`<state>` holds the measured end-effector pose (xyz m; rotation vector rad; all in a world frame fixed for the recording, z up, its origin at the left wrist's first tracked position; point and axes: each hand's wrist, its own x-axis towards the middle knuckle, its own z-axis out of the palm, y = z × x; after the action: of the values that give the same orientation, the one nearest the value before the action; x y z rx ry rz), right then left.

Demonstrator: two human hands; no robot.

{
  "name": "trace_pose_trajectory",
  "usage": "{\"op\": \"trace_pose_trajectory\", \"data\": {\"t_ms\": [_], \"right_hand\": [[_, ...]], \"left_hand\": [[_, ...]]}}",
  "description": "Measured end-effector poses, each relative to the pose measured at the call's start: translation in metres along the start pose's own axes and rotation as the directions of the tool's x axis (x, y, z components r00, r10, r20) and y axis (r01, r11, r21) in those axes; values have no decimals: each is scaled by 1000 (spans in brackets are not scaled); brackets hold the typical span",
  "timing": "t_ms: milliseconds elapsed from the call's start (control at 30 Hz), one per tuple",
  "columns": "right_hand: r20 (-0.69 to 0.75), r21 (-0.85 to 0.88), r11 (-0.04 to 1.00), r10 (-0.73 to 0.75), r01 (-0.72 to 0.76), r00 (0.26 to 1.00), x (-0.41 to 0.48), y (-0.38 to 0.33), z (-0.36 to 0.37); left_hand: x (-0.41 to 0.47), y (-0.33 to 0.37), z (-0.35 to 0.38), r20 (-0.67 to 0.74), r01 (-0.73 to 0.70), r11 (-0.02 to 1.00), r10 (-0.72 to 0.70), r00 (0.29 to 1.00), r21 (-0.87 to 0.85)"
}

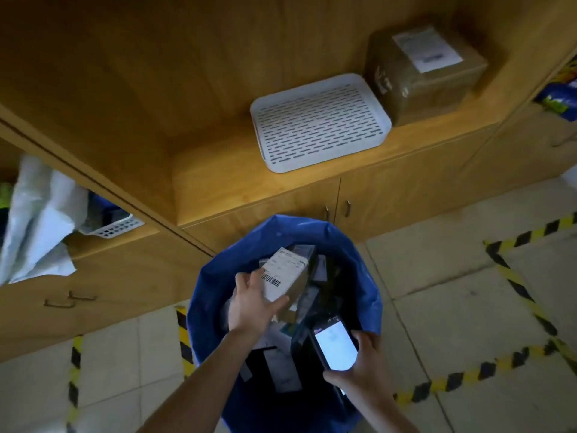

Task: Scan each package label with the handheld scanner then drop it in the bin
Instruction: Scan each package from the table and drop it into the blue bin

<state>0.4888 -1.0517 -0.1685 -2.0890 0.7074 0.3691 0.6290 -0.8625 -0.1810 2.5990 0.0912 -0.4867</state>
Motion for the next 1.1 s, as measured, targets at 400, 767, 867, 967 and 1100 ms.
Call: {"op": "trace_pose_trajectory", "data": {"t_ms": [400, 767, 867, 967, 1100], "right_hand": [[91, -45, 998, -43, 48, 995, 72, 25, 13], [186, -105, 967, -209, 231, 960, 15, -32, 7], [236, -130, 943, -271, 307, 933, -23, -53, 19], [336, -167, 894, -344, 415, 877, -74, -76, 43], [462, -181, 784, -465, 593, 756, -164, -98, 94]], "left_hand": [[53, -13, 67, 201, 62, 991, -84, 976, 115], [-46, -62, -20, 32, 125, 990, -127, 991, 68], [-99, -88, -44, -39, 191, 982, -190, 981, 10], [-168, -128, -66, -114, 267, 962, -272, 955, -57], [-287, -195, -89, -237, 359, 914, -398, 886, -190]]}}
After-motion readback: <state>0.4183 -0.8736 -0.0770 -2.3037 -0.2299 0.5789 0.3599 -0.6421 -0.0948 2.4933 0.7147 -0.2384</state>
